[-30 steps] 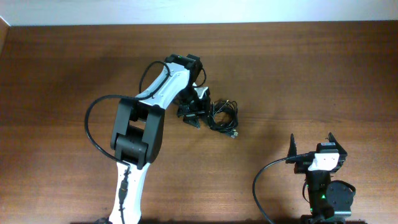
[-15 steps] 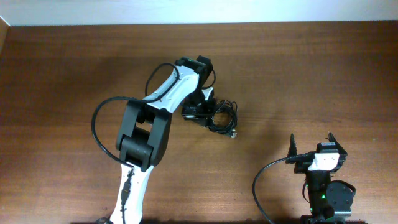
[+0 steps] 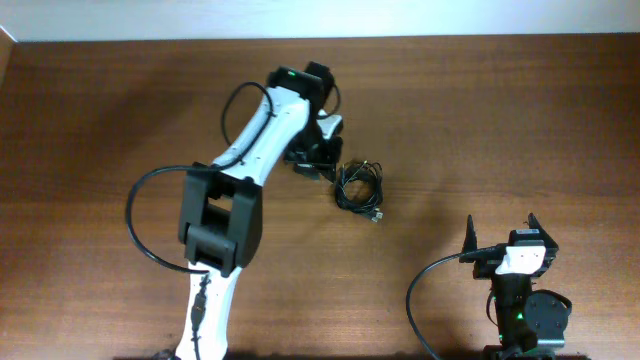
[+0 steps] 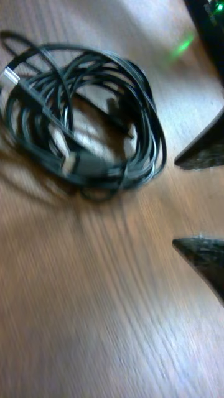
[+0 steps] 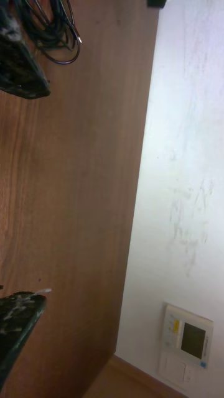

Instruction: Untangle cables

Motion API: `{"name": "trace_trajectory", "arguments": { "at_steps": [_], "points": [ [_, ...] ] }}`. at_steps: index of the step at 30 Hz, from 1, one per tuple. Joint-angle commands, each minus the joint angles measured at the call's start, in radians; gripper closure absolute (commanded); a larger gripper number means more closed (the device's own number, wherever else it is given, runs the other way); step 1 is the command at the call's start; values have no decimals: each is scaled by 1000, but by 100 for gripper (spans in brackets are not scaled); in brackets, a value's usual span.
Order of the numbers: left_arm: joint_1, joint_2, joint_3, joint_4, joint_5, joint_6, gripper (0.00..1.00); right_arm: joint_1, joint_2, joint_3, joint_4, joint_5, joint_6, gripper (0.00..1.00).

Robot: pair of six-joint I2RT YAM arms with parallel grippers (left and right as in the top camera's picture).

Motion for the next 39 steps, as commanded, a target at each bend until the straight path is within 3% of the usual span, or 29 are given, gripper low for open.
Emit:
{"name": "trace_trajectory", "arguments": {
  "at_steps": [1,3,9,12,15,18,19,28,31,32,34,35,39],
  "points": [
    [-58,-25,-13,63,8,-26,71,-7,-5,-5,-5,9,12,2],
    [-96,-25,-13,88,-88,-80,60,-7,-5,-5,-5,9,12,2],
    [-178,-25,-27,159,-346,-134,57,-7,-5,-5,-5,9,12,2],
    [-181,-24,-39,198,-382,-188,57,-7,-5,-5,-5,9,12,2],
    [-181,-24,-55,208,-379,-188,68,-7,-5,-5,-5,9,12,2],
    [-182,-24,-116,251,-379,-188,71,-7,-5,-5,-5,9,12,2],
    [-181,-24,-138,268,-378,-188,100,-7,-5,-5,-5,9,12,2],
    [-69,-119,-82,206,-458,-188,100,-7,-5,-5,-5,9,12,2],
    [-37,-130,-82,164,-393,-187,100,-7,-5,-5,-5,9,12,2],
    [-30,-130,-82,146,-349,-185,96,-7,-5,-5,-5,9,12,2],
    [-26,-129,-83,117,-324,-185,59,-7,-5,-5,-5,9,12,2],
    [-26,-129,-83,104,-325,-185,55,-7,-5,-5,-5,9,12,2],
    [10,-129,-73,50,-322,-186,59,-7,-5,-5,-5,9,12,2]
  ]
}}
